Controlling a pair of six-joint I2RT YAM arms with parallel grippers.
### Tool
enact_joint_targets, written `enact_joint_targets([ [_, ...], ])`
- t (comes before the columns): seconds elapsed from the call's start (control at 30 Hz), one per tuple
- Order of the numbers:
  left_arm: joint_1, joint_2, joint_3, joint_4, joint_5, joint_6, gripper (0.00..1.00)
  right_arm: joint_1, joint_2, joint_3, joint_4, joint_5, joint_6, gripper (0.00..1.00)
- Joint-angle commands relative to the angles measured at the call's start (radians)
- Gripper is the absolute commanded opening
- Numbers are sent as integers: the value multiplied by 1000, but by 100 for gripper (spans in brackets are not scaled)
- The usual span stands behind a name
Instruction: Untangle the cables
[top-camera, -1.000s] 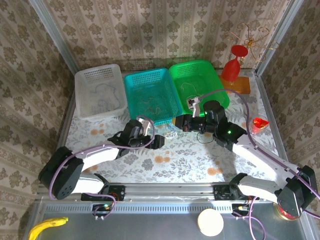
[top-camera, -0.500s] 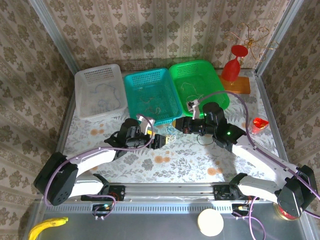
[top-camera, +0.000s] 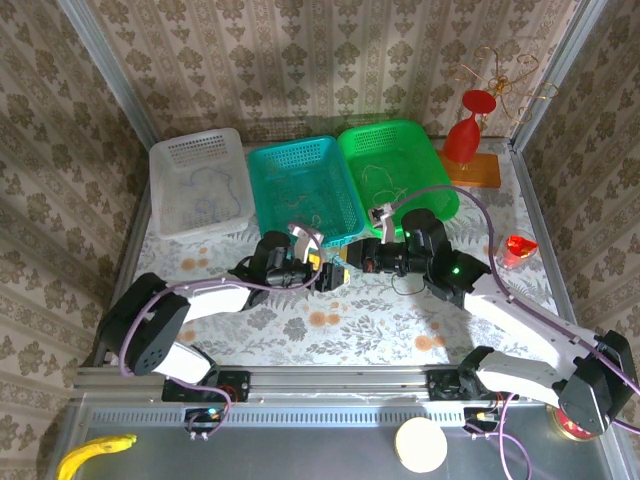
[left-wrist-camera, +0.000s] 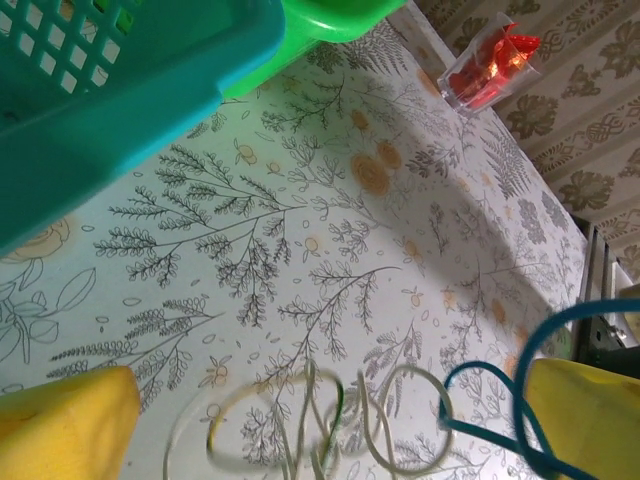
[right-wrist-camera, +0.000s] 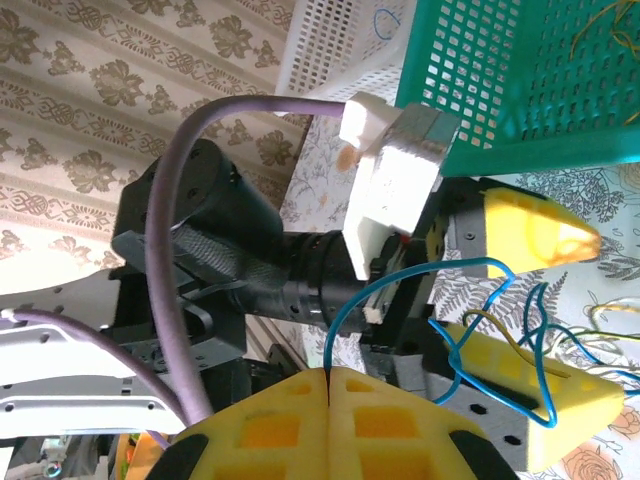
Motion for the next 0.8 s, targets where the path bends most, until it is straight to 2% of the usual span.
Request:
enact_joint_targets([
  [0.0, -5, 40, 11, 91, 24, -23, 95, 0, -36, 37, 4, -15, 3, 0],
  [0.07, -6, 61, -2, 113, 27, -23, 86, -8, -47, 67, -16, -17, -6, 0],
  [0.23, 0, 101, -65, 175, 33, -35, 47, -83, -64, 133, 2, -76, 27, 0],
  [0.3, 5, 113, -93, 206, 34, -49, 35, -118, -68, 162, 11, -100, 40, 0],
  [0.43, 10, 122, -143, 252, 29, -67, 22, -181, -68, 230, 24, -136, 60, 0],
  [0.57, 11, 126, -165, 272, 24, -77, 7, -196, -59, 285, 18, -144, 56, 0],
  [0.67, 13, 122, -169, 287, 30, -84, 4, -196, -50, 301, 20, -146, 54, 0],
  [0.7, 13, 118, -169, 292, 33, -87, 8, -196, -49, 300, 15, -146, 50, 0],
  [0.77, 12, 102, -168, 292, 35, -89, 23, -196, -49, 293, 4, -145, 45, 0],
])
